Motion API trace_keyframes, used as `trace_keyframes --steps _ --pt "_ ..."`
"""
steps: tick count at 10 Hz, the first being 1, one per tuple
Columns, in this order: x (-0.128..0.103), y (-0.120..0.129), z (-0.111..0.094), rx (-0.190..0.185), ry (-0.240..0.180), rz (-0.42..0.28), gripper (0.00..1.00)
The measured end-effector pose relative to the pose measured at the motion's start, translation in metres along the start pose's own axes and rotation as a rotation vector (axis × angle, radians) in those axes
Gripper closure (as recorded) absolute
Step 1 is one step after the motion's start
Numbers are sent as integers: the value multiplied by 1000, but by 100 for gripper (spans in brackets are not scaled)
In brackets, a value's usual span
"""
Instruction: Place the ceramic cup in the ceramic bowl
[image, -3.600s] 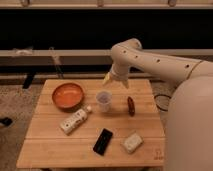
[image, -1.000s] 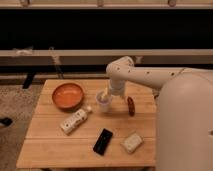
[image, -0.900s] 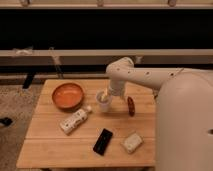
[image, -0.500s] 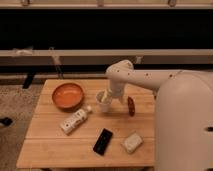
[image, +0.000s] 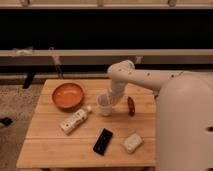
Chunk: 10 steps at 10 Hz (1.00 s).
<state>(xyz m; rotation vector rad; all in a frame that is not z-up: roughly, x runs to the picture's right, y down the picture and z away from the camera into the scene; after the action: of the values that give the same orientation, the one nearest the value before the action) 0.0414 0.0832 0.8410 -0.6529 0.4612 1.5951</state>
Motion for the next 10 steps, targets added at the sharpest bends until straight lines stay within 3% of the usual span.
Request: trace_keyframes --steps 3,5,7,9,10 --pt "-2 10 -20 -21 -14 -9 100" --pt "-7 32 -53 -39 -40 -47 100" --pt "-16 73 -76 -62 -63 -112 100" --pt "-26 108 -85 -80 -77 -158 100" --pt "-32 143 -87 -94 -80 -201 100"
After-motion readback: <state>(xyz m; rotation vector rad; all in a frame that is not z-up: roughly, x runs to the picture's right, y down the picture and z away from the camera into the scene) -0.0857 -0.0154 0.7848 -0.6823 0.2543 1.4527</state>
